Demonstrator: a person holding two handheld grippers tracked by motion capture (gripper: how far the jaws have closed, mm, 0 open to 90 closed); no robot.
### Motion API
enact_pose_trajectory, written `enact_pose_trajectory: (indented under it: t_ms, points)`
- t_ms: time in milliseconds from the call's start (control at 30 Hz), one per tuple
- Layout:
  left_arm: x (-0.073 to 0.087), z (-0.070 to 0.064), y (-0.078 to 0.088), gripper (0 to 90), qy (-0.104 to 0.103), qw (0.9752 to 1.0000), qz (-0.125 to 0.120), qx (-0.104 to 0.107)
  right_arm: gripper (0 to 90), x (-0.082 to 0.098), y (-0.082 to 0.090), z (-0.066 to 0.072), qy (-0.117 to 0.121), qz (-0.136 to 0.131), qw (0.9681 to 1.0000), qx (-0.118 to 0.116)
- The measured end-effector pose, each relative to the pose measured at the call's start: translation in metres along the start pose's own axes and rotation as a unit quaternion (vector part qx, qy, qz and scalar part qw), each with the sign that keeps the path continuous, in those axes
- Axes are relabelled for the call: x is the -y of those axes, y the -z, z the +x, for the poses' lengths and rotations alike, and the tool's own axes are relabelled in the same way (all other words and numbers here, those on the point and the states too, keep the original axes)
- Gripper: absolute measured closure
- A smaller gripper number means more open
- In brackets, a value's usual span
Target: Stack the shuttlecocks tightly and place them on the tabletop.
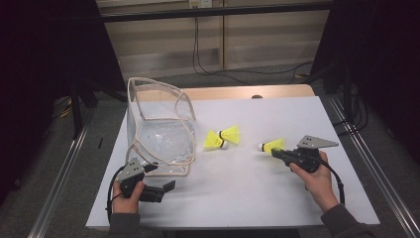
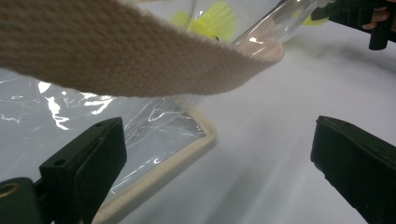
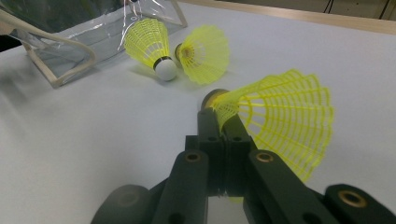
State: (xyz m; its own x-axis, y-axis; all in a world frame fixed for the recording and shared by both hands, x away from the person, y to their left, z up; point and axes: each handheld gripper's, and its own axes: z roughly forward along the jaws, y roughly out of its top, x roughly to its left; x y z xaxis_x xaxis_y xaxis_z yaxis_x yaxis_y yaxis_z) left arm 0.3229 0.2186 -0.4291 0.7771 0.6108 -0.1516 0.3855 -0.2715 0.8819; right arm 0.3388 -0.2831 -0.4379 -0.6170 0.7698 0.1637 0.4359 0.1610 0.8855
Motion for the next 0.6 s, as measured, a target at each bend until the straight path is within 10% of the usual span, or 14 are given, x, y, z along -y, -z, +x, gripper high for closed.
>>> enact_pose_trajectory:
  t_ms: [600]
  points:
    - [0.0005, 0.0, -0.0001, 3.6, 0.0, 1.0, 0.0, -0.002, 89.1, -0.0066, -0.0107, -0.002, -0.003, -0.001, 1.0, 0.005]
